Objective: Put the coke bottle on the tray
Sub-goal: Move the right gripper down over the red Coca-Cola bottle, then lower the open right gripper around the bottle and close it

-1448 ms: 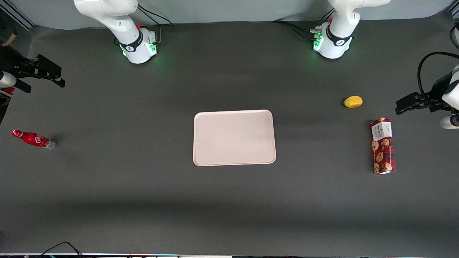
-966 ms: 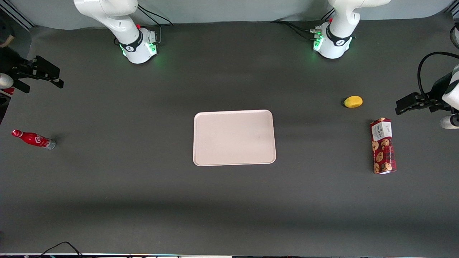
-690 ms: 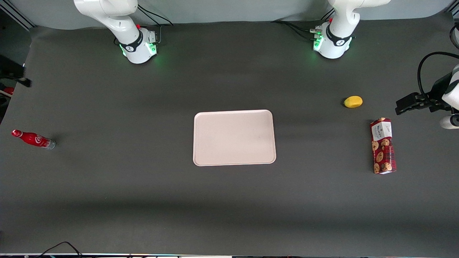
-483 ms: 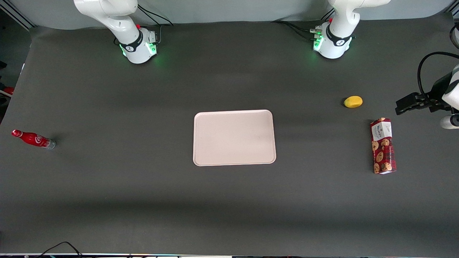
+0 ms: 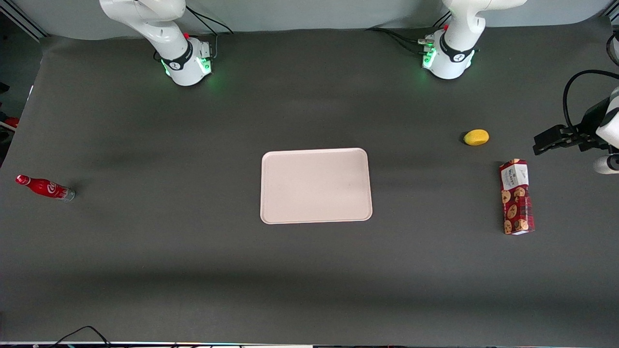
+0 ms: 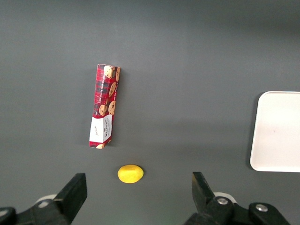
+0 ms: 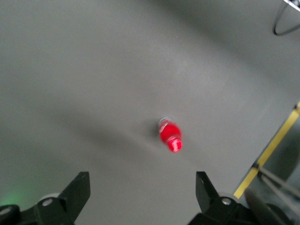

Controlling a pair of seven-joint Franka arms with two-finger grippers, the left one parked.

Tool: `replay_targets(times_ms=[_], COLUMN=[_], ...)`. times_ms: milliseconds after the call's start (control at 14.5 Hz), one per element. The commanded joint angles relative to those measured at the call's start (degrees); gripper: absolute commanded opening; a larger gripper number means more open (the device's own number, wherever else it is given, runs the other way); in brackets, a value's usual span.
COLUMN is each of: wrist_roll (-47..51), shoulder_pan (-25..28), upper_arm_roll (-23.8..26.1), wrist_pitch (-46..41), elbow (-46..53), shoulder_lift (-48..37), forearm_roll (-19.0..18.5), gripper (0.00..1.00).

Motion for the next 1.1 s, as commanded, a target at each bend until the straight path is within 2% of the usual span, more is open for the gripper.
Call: replay_targets(times_ms=[0,138,276,414,552,690,1034], wrist_roll=[-9.8,-14.8,-16.5,-20.0,-23.3,-25.7,-28.8], shoulder_pan=[0.4,0.2,0.1,0.1,-0.3,-2.1,-2.5], upper_arm_roll=[-3.2,-3.4,-3.3,-3.4,-3.5,-3.6,-3.6], wrist_pitch=[4.4,9.6,14.8,18.2,19.1,19.4,22.5], elbow=[0.2,-2.7,-6.6,-8.6,-8.7,-8.7,-10.5], shoulder_lift=[6.9,9.2,9.4,10.2,12.2,13.4,15.1], forearm_roll=[7.3,10.5,11.1,14.3,17.8,19.6,22.6], gripper=[1.00,1.00,1.00,1.00,1.00,1.00,1.00])
